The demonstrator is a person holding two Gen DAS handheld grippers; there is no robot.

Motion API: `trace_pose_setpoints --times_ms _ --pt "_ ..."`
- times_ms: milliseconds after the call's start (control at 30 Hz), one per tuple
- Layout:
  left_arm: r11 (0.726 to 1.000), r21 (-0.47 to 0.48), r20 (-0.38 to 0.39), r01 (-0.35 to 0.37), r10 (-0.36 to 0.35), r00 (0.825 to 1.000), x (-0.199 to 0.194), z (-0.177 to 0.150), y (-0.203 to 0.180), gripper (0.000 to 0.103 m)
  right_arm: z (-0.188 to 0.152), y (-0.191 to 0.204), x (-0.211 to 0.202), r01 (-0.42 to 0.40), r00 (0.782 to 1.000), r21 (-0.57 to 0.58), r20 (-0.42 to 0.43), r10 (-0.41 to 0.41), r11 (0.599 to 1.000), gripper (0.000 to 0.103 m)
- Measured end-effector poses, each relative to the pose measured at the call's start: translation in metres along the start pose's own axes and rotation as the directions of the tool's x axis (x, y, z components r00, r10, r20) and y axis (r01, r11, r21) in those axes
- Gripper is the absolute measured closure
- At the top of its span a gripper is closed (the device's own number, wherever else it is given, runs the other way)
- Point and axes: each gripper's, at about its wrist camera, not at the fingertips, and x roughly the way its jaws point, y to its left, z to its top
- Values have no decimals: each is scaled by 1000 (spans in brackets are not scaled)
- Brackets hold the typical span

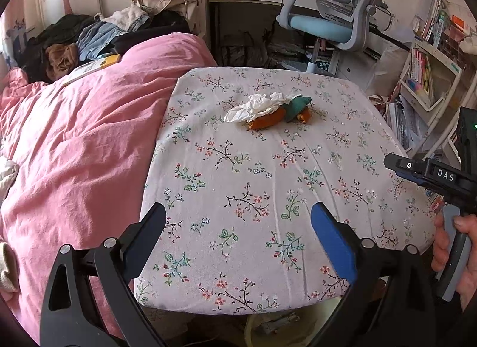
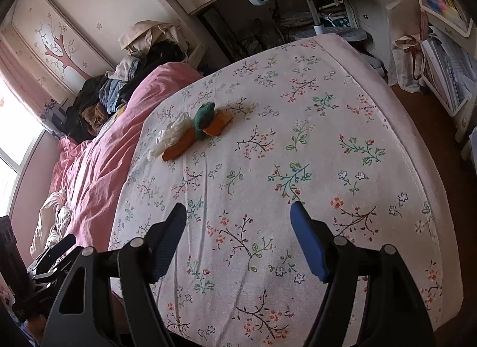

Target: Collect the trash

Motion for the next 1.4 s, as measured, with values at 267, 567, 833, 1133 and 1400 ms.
trace_pose_setpoints --times_ms 267,567,833,1133,1400 --pt "1000 -1 0 -1 1 1000 -1 1 0 9 -1 2 -1 2 1000 -7 3 -2 1000 34" --pt "1000 0 -3 -3 3 1000 0 0 1 9 -1 3 -3 -1 1000 -11 13 1 1000 34" --pt "1000 -2 -3 -4 4 1000 0 0 1 9 -1 4 -4 -2 1000 -17 19 2 1000 34" --pt "1000 -2 -4 -4 4 1000 0 0 2 8 0 6 -4 -5 1000 -21 22 5 1000 34" --pt "1000 -7 -5 -8 8 1000 1 0 5 8 0 7 -4 -5 1000 -24 23 5 1000 34"
